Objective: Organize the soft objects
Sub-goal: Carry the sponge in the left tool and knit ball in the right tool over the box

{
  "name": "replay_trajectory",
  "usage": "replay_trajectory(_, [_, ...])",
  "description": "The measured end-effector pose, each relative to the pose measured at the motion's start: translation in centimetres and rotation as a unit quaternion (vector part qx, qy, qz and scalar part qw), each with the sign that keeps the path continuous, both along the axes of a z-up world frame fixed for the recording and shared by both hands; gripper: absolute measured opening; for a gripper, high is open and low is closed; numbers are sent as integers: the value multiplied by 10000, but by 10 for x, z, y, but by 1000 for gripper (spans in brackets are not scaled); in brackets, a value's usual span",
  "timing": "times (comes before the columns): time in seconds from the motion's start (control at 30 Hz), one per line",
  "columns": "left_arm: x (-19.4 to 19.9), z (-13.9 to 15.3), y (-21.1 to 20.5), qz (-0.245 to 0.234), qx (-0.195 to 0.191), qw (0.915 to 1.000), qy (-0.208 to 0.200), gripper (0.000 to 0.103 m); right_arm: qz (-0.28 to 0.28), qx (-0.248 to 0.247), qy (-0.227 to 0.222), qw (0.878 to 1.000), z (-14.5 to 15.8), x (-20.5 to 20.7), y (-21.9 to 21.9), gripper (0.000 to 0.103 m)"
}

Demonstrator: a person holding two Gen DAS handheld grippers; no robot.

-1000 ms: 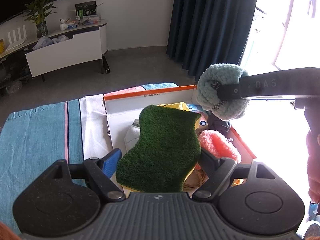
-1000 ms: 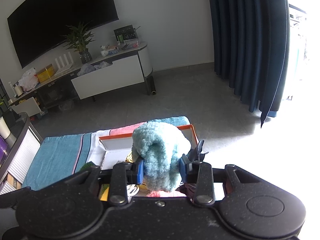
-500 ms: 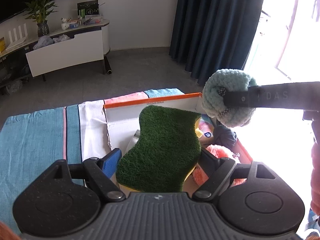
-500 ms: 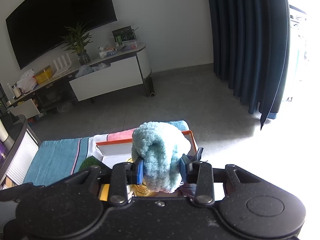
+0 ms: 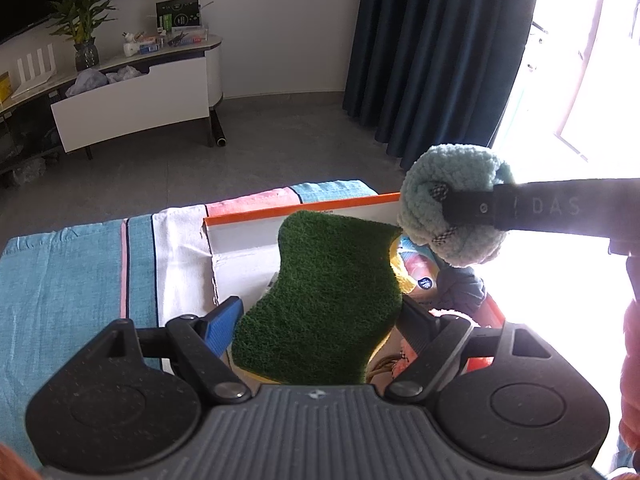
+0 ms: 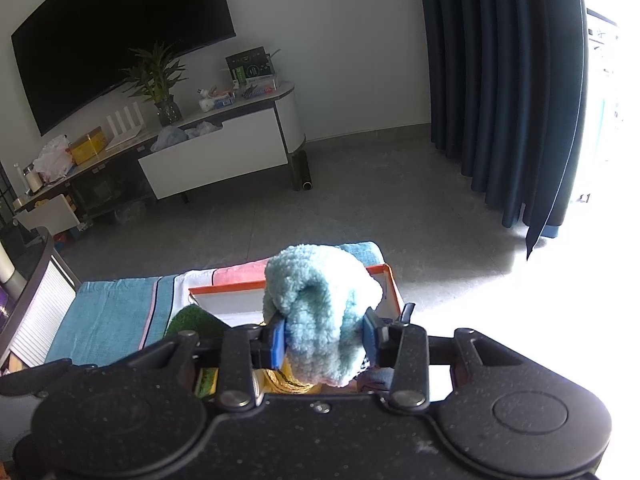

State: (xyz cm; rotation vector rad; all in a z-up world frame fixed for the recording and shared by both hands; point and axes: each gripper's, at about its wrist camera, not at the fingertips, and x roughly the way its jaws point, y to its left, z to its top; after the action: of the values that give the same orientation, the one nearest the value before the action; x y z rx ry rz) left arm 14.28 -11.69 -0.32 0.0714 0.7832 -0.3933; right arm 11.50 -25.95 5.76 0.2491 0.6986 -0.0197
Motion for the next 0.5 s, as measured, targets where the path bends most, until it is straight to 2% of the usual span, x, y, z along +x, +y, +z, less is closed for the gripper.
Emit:
replay_trajectory(0.17, [2,-3,0,4,20,10000,37,85,153,16,92,9998,-5,5,2,57])
replay_trajectory(0.23, [2,-4,0,18,33,10000,60,85,148,-54,84,9998,-4,5,3,66])
replay_trajectory(0.5, [-1,-3,-1,-6,-10,10000,68,85,-16,-19,-149,9999,4,-8,-2,70])
